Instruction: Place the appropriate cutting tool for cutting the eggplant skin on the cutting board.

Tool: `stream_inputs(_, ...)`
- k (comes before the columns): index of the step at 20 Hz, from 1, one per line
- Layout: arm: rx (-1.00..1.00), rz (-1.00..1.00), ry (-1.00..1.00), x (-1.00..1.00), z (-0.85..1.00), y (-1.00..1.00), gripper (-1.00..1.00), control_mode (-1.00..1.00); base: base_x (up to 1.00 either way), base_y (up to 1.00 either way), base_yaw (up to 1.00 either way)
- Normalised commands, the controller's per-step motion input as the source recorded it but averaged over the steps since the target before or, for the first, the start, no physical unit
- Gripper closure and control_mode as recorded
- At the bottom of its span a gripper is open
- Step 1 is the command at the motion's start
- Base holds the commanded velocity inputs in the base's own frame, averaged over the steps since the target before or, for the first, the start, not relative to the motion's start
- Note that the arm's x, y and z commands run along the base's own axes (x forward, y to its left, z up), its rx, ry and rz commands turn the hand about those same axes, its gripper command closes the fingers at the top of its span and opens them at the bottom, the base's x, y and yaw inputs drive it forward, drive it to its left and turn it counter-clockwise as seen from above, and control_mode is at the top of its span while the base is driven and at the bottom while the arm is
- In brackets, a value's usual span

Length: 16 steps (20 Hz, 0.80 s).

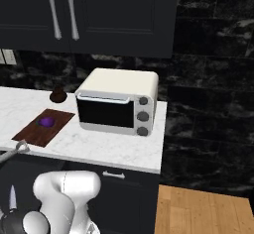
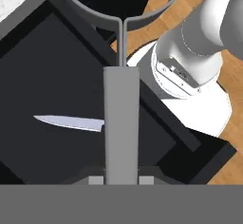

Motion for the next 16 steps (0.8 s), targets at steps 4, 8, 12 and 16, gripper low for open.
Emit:
stream_inputs(4, 0.0, -0.06, 0.01, 0.78, 0.22, -0.5, 1.0, -1.0, 0.0, 0.0, 0.0)
stream_inputs(8, 0.0, -0.01, 0.0, 0.83, 0.34, -0.27, 1.0, -1.0, 0.0, 0.0, 0.0)
stream_inputs(12, 0.0, -0.04, 0.0, 0.61, 0.25, 0.13, 1.0, -1.0, 0.0, 0.0, 0.0)
stream_inputs(16, 0.0, 0.0, -0.01, 0.39, 0.02, 0.21, 1.0, -1.0, 0.0, 0.0, 0.0)
